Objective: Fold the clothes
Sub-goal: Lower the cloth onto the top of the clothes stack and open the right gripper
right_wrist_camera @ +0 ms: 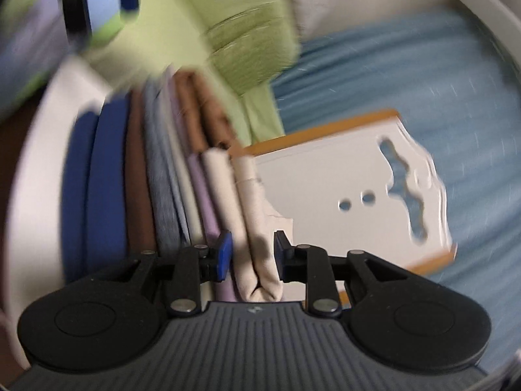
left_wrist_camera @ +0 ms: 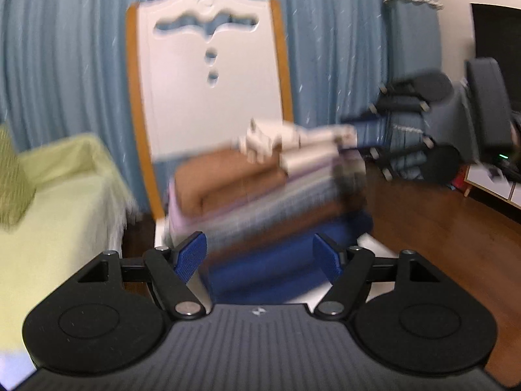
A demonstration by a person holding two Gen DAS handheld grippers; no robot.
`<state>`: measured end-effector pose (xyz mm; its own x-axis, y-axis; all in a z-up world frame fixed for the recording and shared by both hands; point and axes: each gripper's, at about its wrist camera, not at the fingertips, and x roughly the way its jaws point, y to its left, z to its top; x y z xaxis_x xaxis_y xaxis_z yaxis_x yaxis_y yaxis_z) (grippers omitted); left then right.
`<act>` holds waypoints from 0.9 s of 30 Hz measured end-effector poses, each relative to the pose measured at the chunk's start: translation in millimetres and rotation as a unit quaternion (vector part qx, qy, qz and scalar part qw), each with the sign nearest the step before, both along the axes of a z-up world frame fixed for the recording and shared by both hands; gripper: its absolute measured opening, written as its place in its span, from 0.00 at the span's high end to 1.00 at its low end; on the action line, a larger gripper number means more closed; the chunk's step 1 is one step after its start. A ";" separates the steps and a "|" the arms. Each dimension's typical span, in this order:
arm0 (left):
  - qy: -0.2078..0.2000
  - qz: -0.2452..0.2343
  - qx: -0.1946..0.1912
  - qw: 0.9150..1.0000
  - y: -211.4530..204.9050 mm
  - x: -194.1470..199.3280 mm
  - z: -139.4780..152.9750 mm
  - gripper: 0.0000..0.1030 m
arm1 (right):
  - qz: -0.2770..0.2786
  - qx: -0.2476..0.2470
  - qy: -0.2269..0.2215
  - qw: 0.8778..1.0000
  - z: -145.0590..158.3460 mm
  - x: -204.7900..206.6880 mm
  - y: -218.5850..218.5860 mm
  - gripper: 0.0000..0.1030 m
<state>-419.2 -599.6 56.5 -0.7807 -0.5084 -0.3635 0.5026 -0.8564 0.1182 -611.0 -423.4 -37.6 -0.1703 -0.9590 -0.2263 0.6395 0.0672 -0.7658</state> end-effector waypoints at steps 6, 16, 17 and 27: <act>-0.046 -0.036 -0.065 0.996 -17.4 -58.8 5.4 0.29 | -0.022 -0.009 -0.093 0.995 23.8 -20.0 -16.5 0.79; -0.045 0.030 -0.023 0.998 -43.3 -82.7 -12.8 0.29 | 0.031 0.074 0.028 0.996 8.9 -4.9 -51.5 0.86; -0.059 0.027 -0.015 0.998 -48.2 -87.0 -16.9 0.29 | 0.029 0.080 0.029 0.996 8.2 -6.4 -53.0 0.91; -0.056 0.013 -0.024 0.998 -41.2 -73.7 -21.1 0.29 | 0.057 0.061 0.054 0.995 1.7 4.4 -43.0 0.96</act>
